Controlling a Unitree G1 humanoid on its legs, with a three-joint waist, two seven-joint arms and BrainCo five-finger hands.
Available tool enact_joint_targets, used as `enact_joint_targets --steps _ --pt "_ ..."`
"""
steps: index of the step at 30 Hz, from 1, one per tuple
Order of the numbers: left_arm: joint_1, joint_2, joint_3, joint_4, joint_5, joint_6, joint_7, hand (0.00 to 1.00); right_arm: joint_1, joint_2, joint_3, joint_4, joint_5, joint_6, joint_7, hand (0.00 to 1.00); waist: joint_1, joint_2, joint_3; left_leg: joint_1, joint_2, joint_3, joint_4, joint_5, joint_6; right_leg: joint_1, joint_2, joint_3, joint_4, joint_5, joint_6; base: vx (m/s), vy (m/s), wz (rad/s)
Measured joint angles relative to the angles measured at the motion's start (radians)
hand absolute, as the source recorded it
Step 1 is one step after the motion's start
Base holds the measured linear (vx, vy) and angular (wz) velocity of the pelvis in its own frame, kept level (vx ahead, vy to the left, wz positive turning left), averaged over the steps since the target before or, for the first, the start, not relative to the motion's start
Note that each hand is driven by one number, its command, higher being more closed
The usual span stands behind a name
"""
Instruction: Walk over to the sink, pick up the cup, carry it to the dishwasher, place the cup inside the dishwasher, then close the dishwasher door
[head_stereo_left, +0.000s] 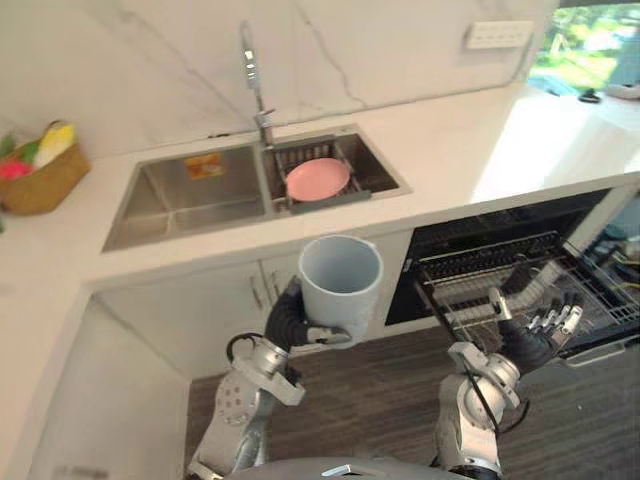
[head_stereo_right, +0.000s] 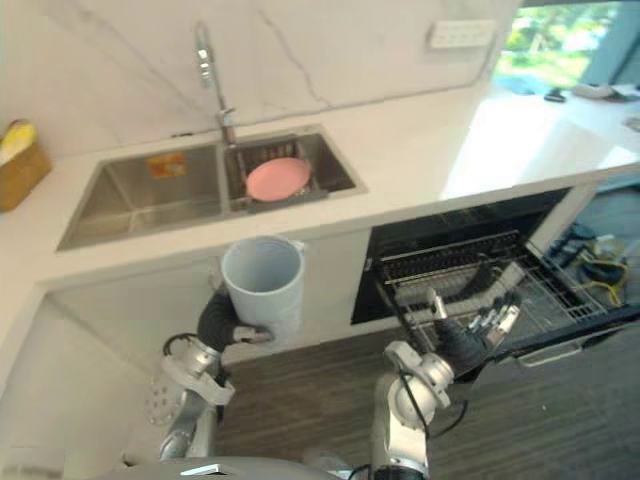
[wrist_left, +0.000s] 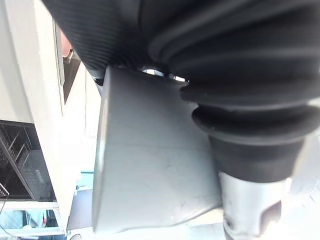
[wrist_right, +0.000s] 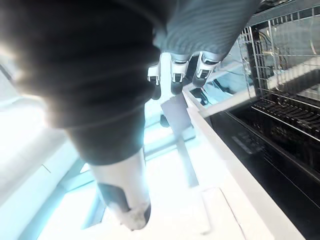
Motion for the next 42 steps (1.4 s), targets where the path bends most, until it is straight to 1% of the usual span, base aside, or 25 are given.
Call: enact_joint_targets --steps 1,2,3,4,5,6,9,10,11,12,13,17,18,20,23,24,25,28,30,34,36,37,38,40,42 --pt "-0.002 -0.001 -0.023 0.000 0.005 0.003 0.004 1.00 -0.003 -0.003 -0.014 -0.020 -0.001 0.001 -0.011 0.00 -0.018 0.008 -0.005 0.068 -0.035 0.035 -0.406 0.012 -0.039 0.027 0.001 0.015 -0.022 -0.008 0.011 0.57 0.246 -0.35" --pt "-0.001 -0.001 -0.044 -0.002 0.005 0.007 0.018 1.00 -0.001 -0.004 -0.022 -0.029 -0.001 0.005 -0.014 0.00 -0.023 0.019 -0.007 0.118 -0.057 0.046 -0.600 0.039 -0.057 0.034 0.002 0.024 -0.018 -0.020 0.026 0.57 0.245 -0.40" --pt "0.008 -0.003 -0.091 -0.017 0.014 0.025 0.064 1.00 0.003 -0.022 -0.029 -0.047 -0.001 0.016 -0.023 0.00 -0.025 0.057 -0.018 0.221 -0.084 0.040 -0.902 0.201 -0.060 0.038 0.019 0.052 0.018 -0.059 0.074 0.47 0.218 -0.47" --pt "-0.002 0.018 -0.114 -0.021 0.015 0.030 0.082 1.00 -0.003 -0.017 -0.031 -0.038 -0.004 0.019 -0.025 0.00 -0.030 0.058 -0.016 0.245 -0.092 0.049 -0.929 0.200 -0.079 0.044 0.016 0.068 0.042 -0.083 0.090 0.52 0.243 -0.44" --pt "-0.029 0.052 -0.148 -0.029 0.016 0.056 0.125 1.00 0.020 0.018 -0.022 -0.071 -0.001 0.038 -0.031 0.00 -0.037 0.023 -0.021 0.265 -0.127 0.038 -0.935 0.172 -0.071 0.034 -0.026 0.093 0.076 -0.098 0.106 0.45 0.196 -0.31" --pt "-0.042 0.049 -0.170 -0.055 0.014 0.063 0.148 1.00 0.043 0.029 0.008 -0.137 -0.007 0.039 -0.045 0.00 -0.033 0.013 -0.017 0.254 -0.139 0.053 -0.898 0.133 -0.055 0.038 -0.046 0.103 0.079 -0.094 0.113 0.41 0.154 -0.23" --pt "-0.087 0.045 -0.218 -0.117 0.003 0.085 0.151 1.00 0.058 0.032 0.052 -0.260 -0.061 0.042 -0.070 0.00 -0.017 0.007 -0.018 0.276 -0.140 0.110 -0.878 0.069 -0.031 0.038 -0.076 0.091 0.079 -0.054 0.144 0.37 0.150 -0.49" --pt "-0.095 0.046 -0.226 -0.134 0.004 0.094 0.155 1.00 0.057 0.036 0.066 -0.281 -0.070 0.045 -0.066 0.00 -0.015 0.000 -0.019 0.316 -0.137 0.136 -0.919 0.068 -0.032 0.032 -0.096 0.038 0.089 -0.032 0.150 0.25 0.108 -1.27" --pt "-0.100 0.046 -0.223 -0.151 0.004 0.116 0.186 1.00 0.035 0.038 0.080 -0.263 -0.063 0.055 -0.023 0.00 0.005 -0.012 -0.040 0.391 -0.116 0.223 -1.012 0.075 -0.028 0.004 -0.152 -0.156 0.115 0.015 0.135 0.19 0.083 -1.36" --pt "-0.099 0.045 -0.223 -0.152 0.004 0.121 0.194 1.00 0.029 0.038 0.088 -0.258 -0.059 0.058 -0.017 0.00 0.010 -0.013 -0.049 0.398 -0.111 0.241 -1.026 0.075 -0.029 -0.005 -0.162 -0.196 0.117 0.021 0.132 0.17 0.073 -1.85" --pt "-0.097 0.044 -0.208 -0.159 0.004 0.139 0.229 1.00 0.017 0.039 0.108 -0.223 -0.035 0.063 0.028 0.00 0.030 -0.013 -0.074 0.426 -0.095 0.304 -1.072 0.076 -0.028 -0.026 -0.194 -0.331 0.127 0.052 0.122 0.14 0.056 -1.28" --pt "-0.102 0.042 -0.157 -0.161 0.013 0.164 0.295 1.00 0.007 0.037 0.159 -0.180 -0.031 0.104 0.103 0.00 0.034 0.004 -0.095 0.449 -0.050 0.323 -1.104 0.078 -0.024 -0.102 -0.226 -0.412 0.179 0.122 0.096 0.14 0.006 -1.15" --pt "-0.105 0.035 -0.116 -0.156 0.013 0.163 0.312 1.00 -0.017 0.030 0.180 -0.169 -0.029 0.120 0.113 0.00 0.052 0.014 -0.103 0.455 -0.029 0.324 -1.123 0.078 -0.024 -0.144 -0.262 -0.436 0.165 0.029 0.077 0.05 -0.043 -1.27" --pt "-0.130 0.032 -0.078 -0.131 0.013 0.163 0.329 1.00 -0.048 0.032 0.184 -0.138 -0.024 0.133 0.132 0.00 0.055 0.014 -0.103 0.452 -0.019 0.322 -1.125 0.078 -0.025 -0.185 -0.325 -0.447 0.121 0.025 0.087 0.03 -0.049 -0.89" --pt "-0.168 0.031 -0.059 -0.086 0.015 0.163 0.346 1.00 -0.078 0.032 0.185 -0.105 -0.022 0.161 0.146 0.00 0.056 0.012 -0.103 0.443 -0.012 0.271 -1.119 0.070 -0.061 -0.234 -0.417 -0.431 0.006 0.142 0.067 0.00 -0.156 -0.12" --pt "-0.181 0.035 -0.060 -0.086 0.015 0.161 0.344 1.00 -0.081 0.034 0.187 -0.110 -0.023 0.179 0.146 0.00 0.055 -0.003 -0.100 0.430 -0.013 0.238 -1.107 0.053 -0.105 -0.249 -0.424 -0.400 -0.012 0.329 0.032 -0.02 -0.253 0.46" --pt "-0.187 0.026 -0.066 -0.067 0.015 0.160 0.337 1.00 -0.081 0.019 0.184 -0.102 -0.021 0.208 0.146 0.00 0.065 0.008 -0.103 0.413 -0.002 0.184 -1.108 0.056 -0.136 -0.255 -0.405 -0.381 0.015 0.311 0.067 -0.03 -0.257 0.48" --pt "-0.189 0.012 -0.068 -0.078 0.016 0.158 0.311 1.00 -0.102 -0.020 0.188 -0.104 -0.018 0.272 0.180 0.00 0.086 0.042 -0.113 0.384 0.054 0.135 -1.120 0.085 -0.176 -0.284 -0.361 -0.384 0.050 0.286 0.084 -0.07 -0.233 0.25" --pt "-0.204 0.012 -0.054 -0.094 0.017 0.151 0.308 1.00 -0.133 -0.021 0.206 -0.110 0.017 0.316 0.231 0.00 0.095 0.021 -0.100 0.359 0.073 0.120 -1.108 0.100 -0.200 -0.288 -0.340 -0.392 0.048 0.232 0.113 -0.09 -0.209 0.12" --pt "-0.200 0.011 -0.018 -0.106 0.014 0.149 0.308 1.00 -0.143 -0.021 0.269 -0.125 0.058 0.388 0.317 0.00 0.088 0.017 -0.097 0.334 0.118 0.107 -1.124 0.137 -0.243 -0.235 -0.264 -0.394 -0.085 0.210 0.199 -0.11 -0.226 0.08" --pt "-0.182 0.009 -0.030 -0.106 0.003 0.125 0.307 1.00 -0.102 -0.029 0.268 -0.162 0.069 0.435 0.342 0.00 0.056 0.028 -0.090 0.347 0.117 0.108 -1.175 0.199 -0.237 -0.173 -0.258 -0.471 -0.137 0.186 0.243 -0.10 -0.169 0.73" --pt "-0.162 0.010 -0.040 -0.106 -0.008 0.112 0.297 1.00 -0.077 -0.034 0.255 -0.163 0.085 0.450 0.342 0.00 0.033 0.030 -0.086 0.372 0.102 0.144 -1.244 0.260 -0.199 -0.151 -0.275 -0.516 -0.151 0.177 0.228 -0.11 -0.080 0.92" --pt "-0.153 0.010 -0.044 -0.106 -0.009 0.104 0.289 1.00 -0.064 -0.044 0.240 -0.162 0.093 0.458 0.343 0.00 0.029 0.030 -0.082 0.382 0.097 0.183 -1.250 0.253 -0.192 -0.142 -0.281 -0.535 -0.158 0.172 0.223 -0.13 -0.031 0.83" --pt "-0.142 0.001 -0.039 -0.111 -0.017 0.064 0.279 1.00 -0.046 -0.080 0.216 -0.162 0.123 0.473 0.342 0.00 0.034 0.044 -0.081 0.382 0.065 0.234 -1.135 0.159 -0.182 -0.124 -0.294 -0.548 -0.162 0.176 0.229 -0.06 0.019 0.38" --pt "-0.124 0.003 -0.027 -0.140 -0.014 0.036 0.285 1.00 -0.043 -0.090 0.233 -0.162 0.135 0.480 0.352 0.00 0.039 0.044 -0.083 0.399 0.053 0.246 -1.179 0.182 -0.177 -0.125 -0.291 -0.545 -0.183 0.202 0.240 -0.05 0.021 -0.05"
